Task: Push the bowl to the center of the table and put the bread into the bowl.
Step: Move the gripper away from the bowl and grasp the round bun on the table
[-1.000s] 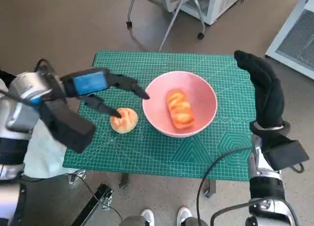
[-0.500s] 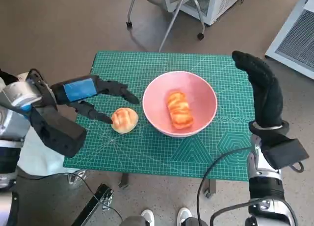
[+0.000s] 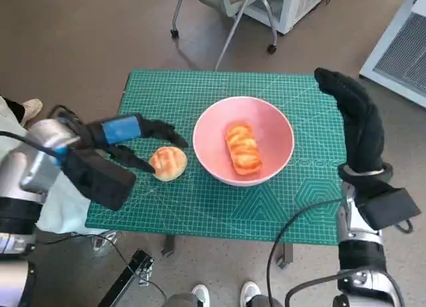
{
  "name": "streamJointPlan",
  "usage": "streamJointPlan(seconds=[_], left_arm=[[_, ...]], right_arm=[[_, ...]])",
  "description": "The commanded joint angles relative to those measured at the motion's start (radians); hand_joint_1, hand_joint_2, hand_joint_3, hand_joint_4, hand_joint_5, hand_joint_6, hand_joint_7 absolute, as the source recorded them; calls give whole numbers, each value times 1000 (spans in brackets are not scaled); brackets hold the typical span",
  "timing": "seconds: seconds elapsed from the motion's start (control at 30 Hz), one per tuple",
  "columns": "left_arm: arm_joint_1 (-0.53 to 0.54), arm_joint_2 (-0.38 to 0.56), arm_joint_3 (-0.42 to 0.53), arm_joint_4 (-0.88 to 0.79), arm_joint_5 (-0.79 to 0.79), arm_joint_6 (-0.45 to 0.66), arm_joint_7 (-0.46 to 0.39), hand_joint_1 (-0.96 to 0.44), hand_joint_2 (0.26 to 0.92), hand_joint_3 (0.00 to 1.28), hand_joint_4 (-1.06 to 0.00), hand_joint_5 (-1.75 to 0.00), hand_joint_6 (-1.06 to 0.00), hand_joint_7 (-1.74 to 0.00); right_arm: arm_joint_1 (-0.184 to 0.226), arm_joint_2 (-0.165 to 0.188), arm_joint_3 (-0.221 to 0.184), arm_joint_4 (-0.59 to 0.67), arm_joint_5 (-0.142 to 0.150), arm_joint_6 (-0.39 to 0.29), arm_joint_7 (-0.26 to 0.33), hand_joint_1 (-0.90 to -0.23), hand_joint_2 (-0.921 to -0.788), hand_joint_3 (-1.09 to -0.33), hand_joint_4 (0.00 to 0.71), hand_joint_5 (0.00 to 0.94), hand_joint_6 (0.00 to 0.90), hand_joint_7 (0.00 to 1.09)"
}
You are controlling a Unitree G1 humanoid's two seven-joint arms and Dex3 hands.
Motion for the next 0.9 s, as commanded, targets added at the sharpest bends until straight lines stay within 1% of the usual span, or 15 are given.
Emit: streamJointPlan(seconds=[0.03,0.17,0.3,0.47,0.63,0.8,0.9], left_arm=[[-39,-23,-48,57,66,4,33,-28,859,3,-529,-54,-566,-329],[-58,-43,-90,104,123,15,57,-40,862,3,-523,-36,-569,-278],[-83,-69,-145,175,193,26,93,-38,866,3,-511,-18,-581,-228],[-111,-98,-203,243,255,46,115,-19,872,4,-504,-9,-589,-201],[-137,-134,-254,297,297,74,129,-10,887,11,-495,-2,-599,-191],[-158,-159,-295,344,334,94,167,22,913,33,-542,-24,-670,-225],[-164,-162,-317,358,362,110,211,43,918,95,-603,-52,-711,-253]], right_arm=[[29,-8,-4,0,15,16,17,-592,-921,-809,381,4,34,742],[32,-12,-7,0,20,16,22,-594,-921,-808,380,4,33,741],[38,-13,-7,-9,15,10,16,-594,-921,-807,381,4,34,740],[41,-15,-9,-12,15,7,13,-590,-921,-805,382,4,36,738],[42,-16,-9,-13,9,6,6,-585,-921,-804,382,4,38,736],[44,-17,-9,-11,4,0,1,-585,-921,-804,382,4,40,735],[44,-18,-9,-11,-1,-2,-3,-585,-921,-804,382,4,41,735]])
